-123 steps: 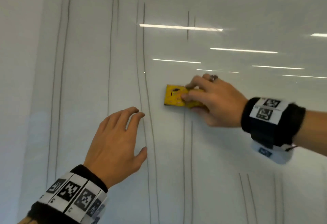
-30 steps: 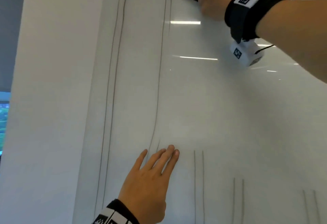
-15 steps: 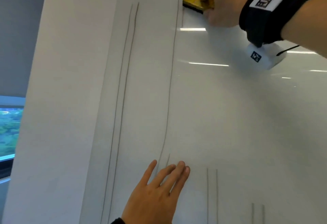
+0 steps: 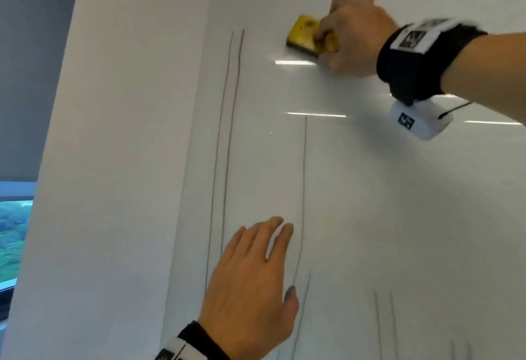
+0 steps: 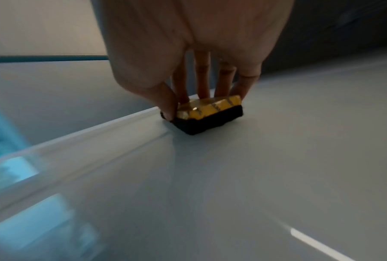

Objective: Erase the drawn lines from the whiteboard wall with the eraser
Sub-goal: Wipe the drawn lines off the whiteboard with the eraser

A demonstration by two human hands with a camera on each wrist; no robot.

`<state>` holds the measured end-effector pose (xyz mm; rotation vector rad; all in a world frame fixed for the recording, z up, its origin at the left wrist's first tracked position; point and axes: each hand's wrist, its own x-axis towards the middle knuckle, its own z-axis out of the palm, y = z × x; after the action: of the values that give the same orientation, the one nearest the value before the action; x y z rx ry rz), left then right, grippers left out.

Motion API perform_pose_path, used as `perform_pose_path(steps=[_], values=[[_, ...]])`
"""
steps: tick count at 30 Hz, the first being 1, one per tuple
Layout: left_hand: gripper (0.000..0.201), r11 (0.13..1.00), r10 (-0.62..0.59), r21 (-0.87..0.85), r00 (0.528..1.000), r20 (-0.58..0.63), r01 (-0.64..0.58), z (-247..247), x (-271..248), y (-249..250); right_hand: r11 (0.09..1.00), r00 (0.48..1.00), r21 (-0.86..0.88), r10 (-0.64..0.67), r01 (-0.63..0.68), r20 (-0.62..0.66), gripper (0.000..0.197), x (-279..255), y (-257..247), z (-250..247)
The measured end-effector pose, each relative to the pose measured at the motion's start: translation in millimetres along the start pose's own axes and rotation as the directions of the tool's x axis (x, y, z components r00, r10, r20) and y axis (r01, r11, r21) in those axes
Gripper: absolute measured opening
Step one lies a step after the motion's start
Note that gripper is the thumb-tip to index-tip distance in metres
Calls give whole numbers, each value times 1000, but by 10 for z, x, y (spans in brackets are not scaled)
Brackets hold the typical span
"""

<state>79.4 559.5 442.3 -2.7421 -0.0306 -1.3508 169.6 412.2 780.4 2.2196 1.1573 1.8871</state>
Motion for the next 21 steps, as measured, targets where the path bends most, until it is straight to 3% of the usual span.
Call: perform_pose_path(steps=[3, 4, 6, 8, 9, 11, 15, 18, 20, 21], values=[[92, 999, -40, 19, 997, 61, 39, 0, 34, -194, 975, 967, 2, -221, 223, 126, 33, -246, -147, 118], [93, 1000, -28, 11, 997, 76, 27, 26, 17, -225, 980, 976, -33, -194, 198, 98, 33, -190, -84, 77], [95, 1000, -11, -4, 996, 93, 11, 34, -35, -262, 999, 1000, -48, -2, 1, -29, 35, 62, 70, -19], [96, 1000, -6, -9, 992, 128, 7, 93, -82, -317, 985, 979, 0, 169, -170, -118, 36, 241, 177, -52], [97, 1000, -12, -13, 991, 131, 14, 138, -87, -345, 983, 974, 9, 184, -184, -129, 35, 274, 141, -16], [99, 1000, -14, 7, 994, 106, 14, 151, -60, -366, 993, 990, 4, 115, -115, -84, 33, 131, -38, 109], [98, 996, -2, -89, 994, 111, 12, 134, -44, -309, 987, 991, 92, -127, 129, -37, 35, -812, -414, 482], [97, 990, -26, -139, 998, 62, 34, 110, -41, -310, 931, 932, 79, -361, 357, 41, 34, -1607, -721, 682], [96, 982, -42, -180, 997, 63, 53, 110, -57, -338, 880, 874, 39, -474, 473, 104, 31, -1698, -652, 658], [96, 983, -36, -178, 998, 59, 46, 111, -69, -352, 876, 871, 3, -480, 482, 100, 31, -1573, -539, 622]])
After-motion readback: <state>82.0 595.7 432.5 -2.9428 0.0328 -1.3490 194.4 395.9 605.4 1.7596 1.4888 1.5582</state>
